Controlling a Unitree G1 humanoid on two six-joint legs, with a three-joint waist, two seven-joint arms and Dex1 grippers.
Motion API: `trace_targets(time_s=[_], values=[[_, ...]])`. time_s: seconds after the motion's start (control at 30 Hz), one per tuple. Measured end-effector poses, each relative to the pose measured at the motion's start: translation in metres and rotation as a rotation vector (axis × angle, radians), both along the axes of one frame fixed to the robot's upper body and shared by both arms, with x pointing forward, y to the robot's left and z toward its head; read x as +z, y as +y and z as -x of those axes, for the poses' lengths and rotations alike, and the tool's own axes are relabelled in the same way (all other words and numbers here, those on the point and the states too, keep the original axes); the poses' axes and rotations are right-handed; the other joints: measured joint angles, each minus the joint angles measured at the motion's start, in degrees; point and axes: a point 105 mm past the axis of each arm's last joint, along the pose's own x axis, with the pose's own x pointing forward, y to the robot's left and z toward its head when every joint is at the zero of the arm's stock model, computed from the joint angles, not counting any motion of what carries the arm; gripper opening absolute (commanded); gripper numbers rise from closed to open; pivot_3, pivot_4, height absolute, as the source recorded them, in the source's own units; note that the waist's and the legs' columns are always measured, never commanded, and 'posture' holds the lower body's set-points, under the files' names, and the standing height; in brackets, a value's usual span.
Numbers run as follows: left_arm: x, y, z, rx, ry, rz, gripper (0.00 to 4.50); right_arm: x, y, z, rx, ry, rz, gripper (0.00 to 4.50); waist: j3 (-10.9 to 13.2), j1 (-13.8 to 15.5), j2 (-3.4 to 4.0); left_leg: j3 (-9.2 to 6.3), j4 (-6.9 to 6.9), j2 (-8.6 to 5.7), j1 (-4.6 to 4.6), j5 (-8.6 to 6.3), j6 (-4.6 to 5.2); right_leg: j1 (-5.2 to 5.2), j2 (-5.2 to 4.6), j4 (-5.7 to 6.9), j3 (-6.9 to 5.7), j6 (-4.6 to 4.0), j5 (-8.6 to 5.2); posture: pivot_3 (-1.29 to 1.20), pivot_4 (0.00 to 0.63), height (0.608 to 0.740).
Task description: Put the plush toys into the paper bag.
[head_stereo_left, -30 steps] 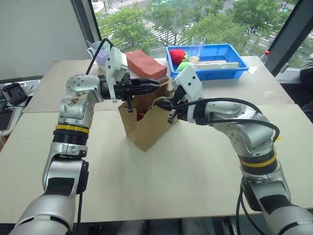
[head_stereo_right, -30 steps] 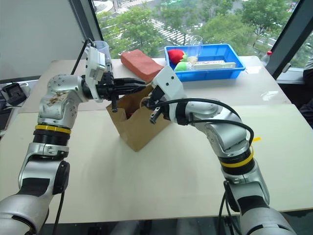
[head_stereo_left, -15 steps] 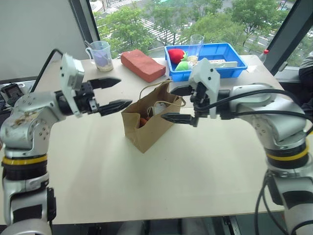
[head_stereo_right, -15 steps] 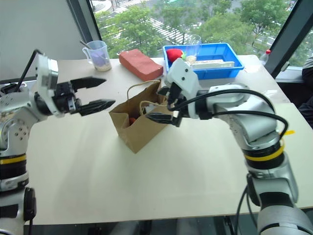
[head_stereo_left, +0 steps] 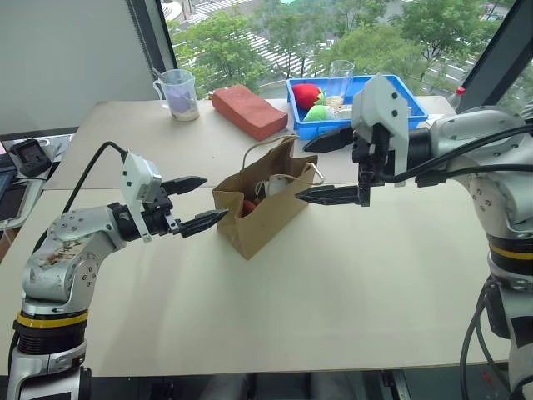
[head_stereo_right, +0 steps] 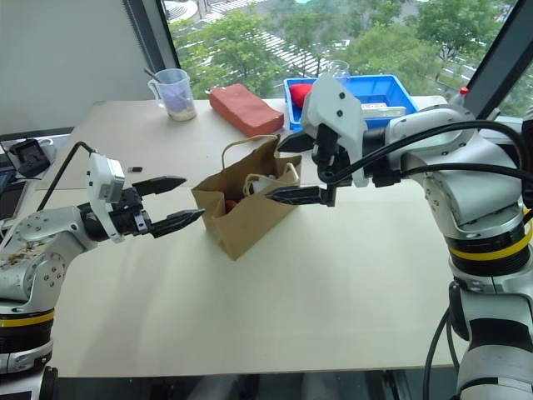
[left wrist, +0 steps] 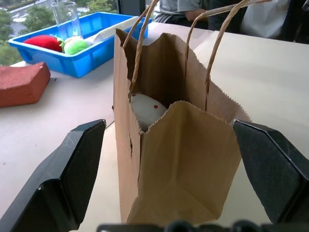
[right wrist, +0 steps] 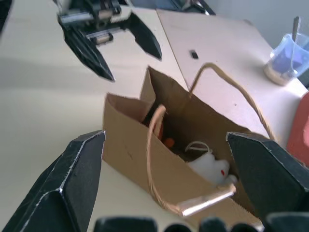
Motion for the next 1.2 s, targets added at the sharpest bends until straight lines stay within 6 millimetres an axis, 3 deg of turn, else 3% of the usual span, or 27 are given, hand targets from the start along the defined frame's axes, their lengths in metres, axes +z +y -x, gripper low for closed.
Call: trace_targets(time_s=[0.3,0.47,0.8,0.9,1.13,1.2], values=[[-0.021,-0.026,0.003,-0.112,0.027,0.014,4.5,0.007,0.009,0.014,0.062,0.048,-0.013,4.44,0.0,0.03,0.0,0.02,0.02,0.0,0.0,-0.01,0.01,0.01,0.0,-0.03,0.0,-0.02,0.01,0.0,0.15,0.74],[-0.025,-0.029,0.001,-0.105,0.0,-0.006,4.5,0.008,0.01,0.015,0.051,0.041,-0.015,4.44,0.0,0.05,0.0,0.04,0.02,0.0,0.0,0.0,0.01,0.01,0.0,-0.03,0.01,-0.02,0.01,0.0,0.15,0.74],[-0.048,-0.048,-0.013,0.093,-0.092,-0.004,4.5,0.011,0.01,0.012,0.025,0.015,-0.019,4.44,0.0,0.54,0.0,0.12,0.03,0.0,0.01,-0.01,0.01,0.01,-0.03,-0.05,0.02,-0.03,0.02,0.0,0.15,0.74],[-0.048,-0.05,-0.016,0.135,-0.101,0.032,3.65,0.017,0.013,0.013,0.035,-0.006,-0.022,4.5,0.0,0.68,-0.01,0.14,0.04,0.01,0.01,-0.01,0.01,-0.01,-0.03,-0.06,0.01,-0.03,0.02,0.0,0.15,0.74],[-0.047,-0.051,-0.018,0.15,-0.113,0.047,0.3,0.019,0.014,0.014,0.04,-0.012,-0.022,4.5,0.0,1.09,-0.01,0.17,0.05,0.0,0.01,-0.01,0.02,-0.01,-0.03,-0.05,0.02,-0.03,0.02,0.0,0.15,0.74],[-0.049,-0.049,-0.019,0.154,-0.101,0.047,0.07,0.019,0.014,0.014,0.04,-0.012,-0.022,4.5,0.0,1.14,-0.01,0.17,0.05,0.01,0.01,-0.01,0.02,-0.01,-0.03,-0.06,0.01,-0.03,0.02,0.0,0.15,0.74]])
